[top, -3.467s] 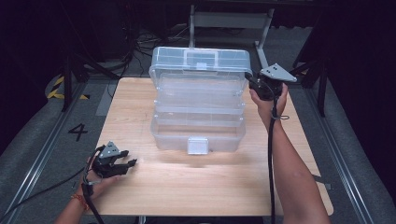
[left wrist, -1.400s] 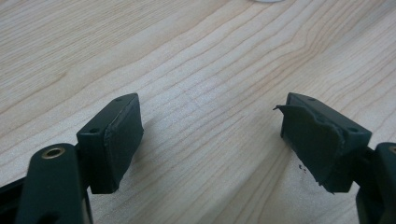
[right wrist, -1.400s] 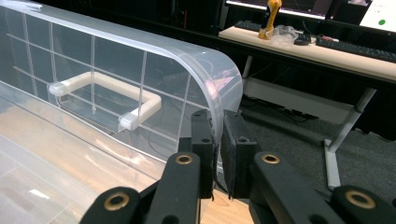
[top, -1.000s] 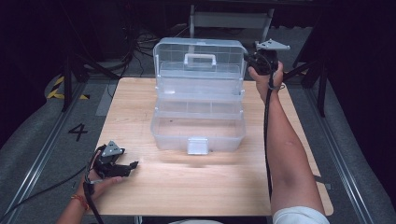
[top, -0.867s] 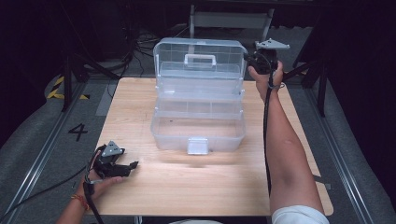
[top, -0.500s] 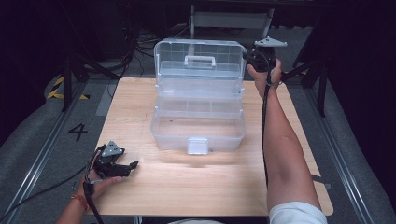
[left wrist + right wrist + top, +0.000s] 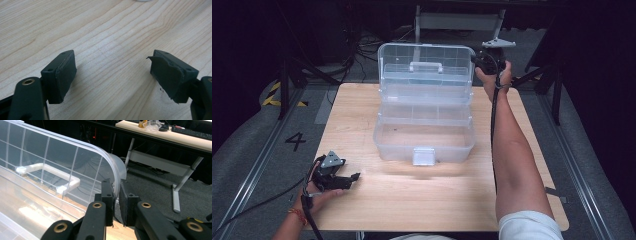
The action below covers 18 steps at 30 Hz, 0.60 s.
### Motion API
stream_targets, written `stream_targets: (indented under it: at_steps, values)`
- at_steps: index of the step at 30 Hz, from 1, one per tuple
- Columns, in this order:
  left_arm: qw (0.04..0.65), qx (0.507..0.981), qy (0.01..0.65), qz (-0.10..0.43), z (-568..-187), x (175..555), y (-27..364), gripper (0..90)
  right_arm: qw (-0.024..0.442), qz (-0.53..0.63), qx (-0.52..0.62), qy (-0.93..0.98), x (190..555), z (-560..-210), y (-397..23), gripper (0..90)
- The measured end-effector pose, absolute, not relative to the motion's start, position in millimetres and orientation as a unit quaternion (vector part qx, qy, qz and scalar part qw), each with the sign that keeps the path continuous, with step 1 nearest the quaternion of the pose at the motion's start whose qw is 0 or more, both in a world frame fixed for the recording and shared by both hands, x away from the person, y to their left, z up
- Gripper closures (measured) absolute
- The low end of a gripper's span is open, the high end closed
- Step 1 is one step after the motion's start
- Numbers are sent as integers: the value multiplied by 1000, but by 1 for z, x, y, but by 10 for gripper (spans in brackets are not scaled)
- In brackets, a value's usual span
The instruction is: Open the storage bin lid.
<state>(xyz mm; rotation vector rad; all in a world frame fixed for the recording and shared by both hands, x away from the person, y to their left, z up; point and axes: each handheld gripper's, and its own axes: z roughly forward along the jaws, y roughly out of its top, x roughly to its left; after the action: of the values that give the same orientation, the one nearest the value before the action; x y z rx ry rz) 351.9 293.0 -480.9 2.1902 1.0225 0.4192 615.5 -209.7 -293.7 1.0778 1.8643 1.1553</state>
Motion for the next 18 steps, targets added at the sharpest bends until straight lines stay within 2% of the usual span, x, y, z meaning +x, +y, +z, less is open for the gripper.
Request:
stream_targets:
  at_steps: [18]
  values:
    - [341,838,397,155,-481,351,292,212,343,434,419,720,626,-297,-207,827]
